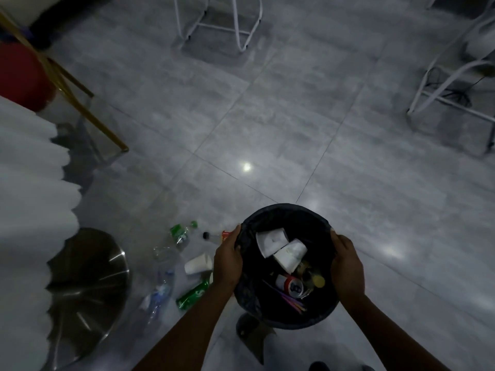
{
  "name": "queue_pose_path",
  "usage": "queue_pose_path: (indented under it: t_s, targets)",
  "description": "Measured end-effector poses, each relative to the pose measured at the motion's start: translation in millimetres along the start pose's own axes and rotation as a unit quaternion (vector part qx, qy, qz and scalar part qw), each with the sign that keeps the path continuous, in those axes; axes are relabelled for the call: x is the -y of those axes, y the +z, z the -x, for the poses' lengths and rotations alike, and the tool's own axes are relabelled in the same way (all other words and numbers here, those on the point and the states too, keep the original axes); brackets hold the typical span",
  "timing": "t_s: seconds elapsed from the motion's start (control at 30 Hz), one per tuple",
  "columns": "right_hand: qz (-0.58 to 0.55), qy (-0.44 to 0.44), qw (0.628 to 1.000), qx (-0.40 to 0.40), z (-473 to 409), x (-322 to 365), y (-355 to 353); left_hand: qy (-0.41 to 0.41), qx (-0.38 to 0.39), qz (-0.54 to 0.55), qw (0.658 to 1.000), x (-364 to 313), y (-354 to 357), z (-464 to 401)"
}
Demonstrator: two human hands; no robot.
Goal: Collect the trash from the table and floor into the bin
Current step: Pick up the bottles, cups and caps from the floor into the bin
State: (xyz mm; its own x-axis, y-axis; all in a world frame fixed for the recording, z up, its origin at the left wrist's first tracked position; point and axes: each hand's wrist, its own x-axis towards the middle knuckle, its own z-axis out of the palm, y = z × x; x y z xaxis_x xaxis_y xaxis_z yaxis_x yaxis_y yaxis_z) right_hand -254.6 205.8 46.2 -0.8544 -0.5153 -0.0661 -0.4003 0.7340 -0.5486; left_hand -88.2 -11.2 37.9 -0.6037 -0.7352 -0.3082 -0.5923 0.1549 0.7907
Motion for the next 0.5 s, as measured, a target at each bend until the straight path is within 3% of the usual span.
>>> queue_pose_path:
  t_s: [0.5]
  targets:
    - [0.037,-0.037,0.999,0.003,-3.7,-83.3,139.3,0.079,-0.015,-0.036,0.996,144.2,70.6,-53.6]
